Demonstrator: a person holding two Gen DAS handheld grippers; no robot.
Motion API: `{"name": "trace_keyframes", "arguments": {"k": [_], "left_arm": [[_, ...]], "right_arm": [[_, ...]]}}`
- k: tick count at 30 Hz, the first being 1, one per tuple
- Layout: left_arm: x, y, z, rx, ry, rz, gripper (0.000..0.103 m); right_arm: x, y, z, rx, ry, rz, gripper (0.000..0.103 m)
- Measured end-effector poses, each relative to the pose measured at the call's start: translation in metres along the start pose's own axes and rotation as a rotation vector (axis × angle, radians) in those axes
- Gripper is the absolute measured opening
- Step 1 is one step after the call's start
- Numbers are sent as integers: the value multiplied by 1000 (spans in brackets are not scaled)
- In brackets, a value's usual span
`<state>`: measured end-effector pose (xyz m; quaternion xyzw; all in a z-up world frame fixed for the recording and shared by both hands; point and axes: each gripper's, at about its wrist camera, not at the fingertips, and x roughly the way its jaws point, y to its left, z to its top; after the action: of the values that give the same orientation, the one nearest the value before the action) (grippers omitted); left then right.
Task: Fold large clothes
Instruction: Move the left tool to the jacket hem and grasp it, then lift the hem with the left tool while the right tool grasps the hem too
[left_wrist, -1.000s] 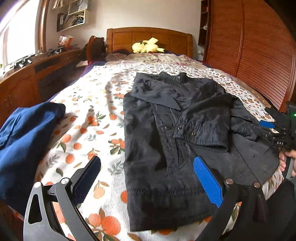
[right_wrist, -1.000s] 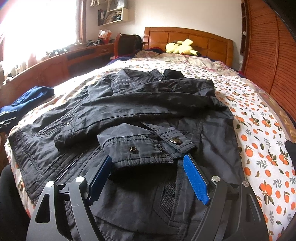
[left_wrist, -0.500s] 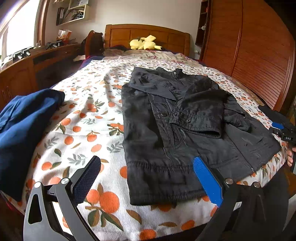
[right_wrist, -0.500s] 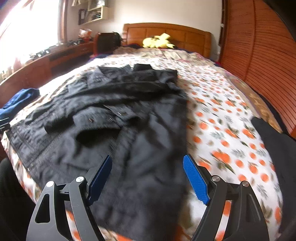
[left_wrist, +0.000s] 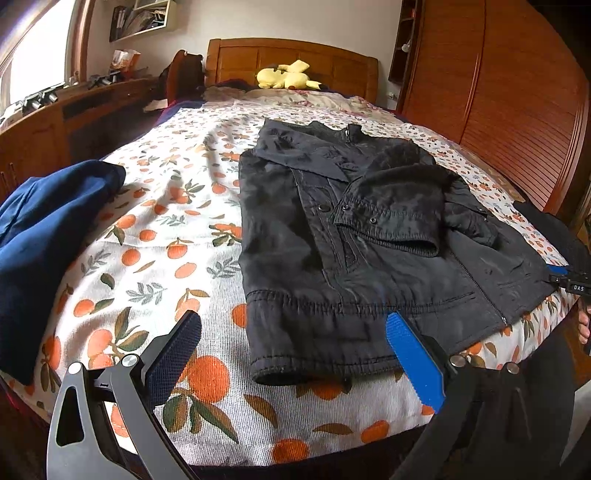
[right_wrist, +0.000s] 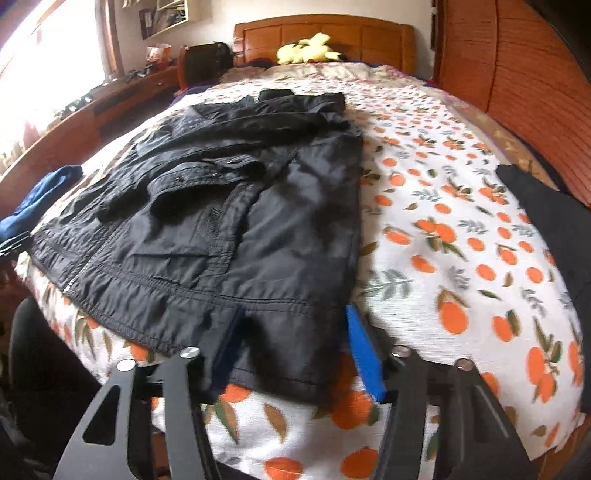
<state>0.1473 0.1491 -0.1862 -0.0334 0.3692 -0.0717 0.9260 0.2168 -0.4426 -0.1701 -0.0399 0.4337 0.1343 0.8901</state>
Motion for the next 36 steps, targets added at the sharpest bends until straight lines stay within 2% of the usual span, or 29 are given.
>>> {"name": "trace_keyframes", "arguments": {"k": [4, 7, 9, 10, 11, 12, 14, 21, 23, 27, 29, 30, 31, 32, 33, 35, 36], "left_arm": [[4, 0, -2, 2, 16, -4, 101], [4, 0, -4, -2, 20, -15, 101], [3, 0, -6, -5, 33, -37, 92], [3, -1, -7, -6, 38, -48, 79], [1, -1, -8, -9, 37, -56, 72], [0, -1, -10, -11, 35, -59, 71], [-2, -2, -13, -9, 38, -62, 63], [-5, 6, -15, -38, 32, -68, 52], [-6, 7, -15, -48, 29, -78, 44], [-6, 7, -13, -53, 23, -91, 40], [-2, 7, -12, -61, 31, -89, 40], [-1, 8, -11, -67, 33, -90, 40], [0, 8, -10, -68, 32, -90, 39], [0, 8, -9, -66, 32, -84, 22], [0, 7, -6, -64, 34, -72, 13], [-6, 6, 3, -70, 28, -89, 5], [-10, 4, 7, -67, 19, -90, 4]], "right_arm": [[-11, 1, 5, 24, -54, 54, 50], [-14, 1, 6, 38, -64, 76, 50], [-12, 1, 6, 44, -60, 81, 50], [-11, 2, 5, 39, -56, 73, 50], [-9, 2, 4, 36, -51, 66, 50], [-7, 2, 3, 36, -45, 60, 51], [-4, 1, 1, 37, -33, 51, 52], [2, -2, -6, 43, 2, 36, 52], [3, -1, -6, 44, 10, 28, 52], [10, 3, -3, 24, 25, 25, 59], [10, 6, 0, 12, 18, 22, 52], [9, 6, 1, 13, 11, 23, 43], [6, 4, 4, 22, -6, 33, 38], [3, 4, 6, 28, -14, 52, 26], [1, 3, 9, 31, -25, 73, 19], [-9, 5, 18, 25, -64, 104, 9], [-16, 7, 24, 20, -91, 119, 6]]}}
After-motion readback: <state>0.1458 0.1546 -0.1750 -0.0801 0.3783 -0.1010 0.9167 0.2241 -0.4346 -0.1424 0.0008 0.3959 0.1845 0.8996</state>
